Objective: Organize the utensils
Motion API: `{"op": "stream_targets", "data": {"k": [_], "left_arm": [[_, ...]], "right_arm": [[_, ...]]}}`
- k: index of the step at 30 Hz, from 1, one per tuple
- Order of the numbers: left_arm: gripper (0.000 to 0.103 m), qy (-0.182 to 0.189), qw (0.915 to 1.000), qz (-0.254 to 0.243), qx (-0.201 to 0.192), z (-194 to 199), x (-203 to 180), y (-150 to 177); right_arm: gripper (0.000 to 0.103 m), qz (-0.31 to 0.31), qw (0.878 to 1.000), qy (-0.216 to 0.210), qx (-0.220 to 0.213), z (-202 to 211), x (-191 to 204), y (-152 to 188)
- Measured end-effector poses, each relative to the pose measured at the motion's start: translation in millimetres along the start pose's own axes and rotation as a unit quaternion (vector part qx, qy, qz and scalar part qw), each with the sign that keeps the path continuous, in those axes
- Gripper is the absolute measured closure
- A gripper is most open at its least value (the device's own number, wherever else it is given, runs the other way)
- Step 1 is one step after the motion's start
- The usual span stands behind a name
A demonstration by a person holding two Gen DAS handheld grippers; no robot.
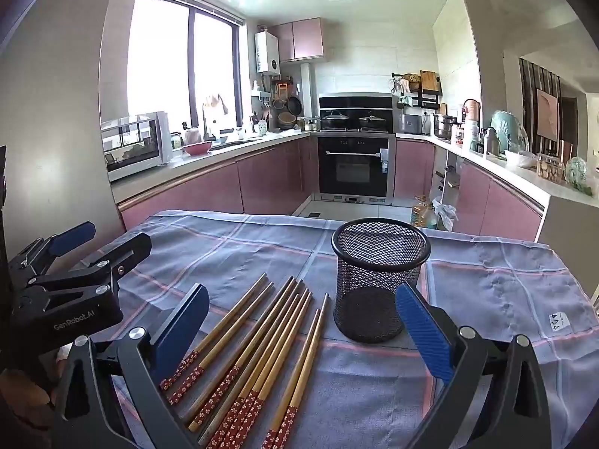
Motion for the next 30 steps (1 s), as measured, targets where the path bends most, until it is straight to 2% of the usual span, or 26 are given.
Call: {"op": "stream_targets", "data": {"k": [30], "left_arm": [[0.005,0.011,0.9998,0.01,-0.016,4.7,-1.6,-3.4]], "right_arm": [[0.006,0.006,1.0,0.013,-0.019,6.4,-3.5,-6.7]]}}
Point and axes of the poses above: each gripper's, at about its wrist camera, not at the fingertips, and z roughly against the way its jaws point, x to its left, y to its underside, the point moved 9 cm from there along -z, roughly the way its jaws point, and after that the axes turned 2 degrees about x, right-handed, at the moved point
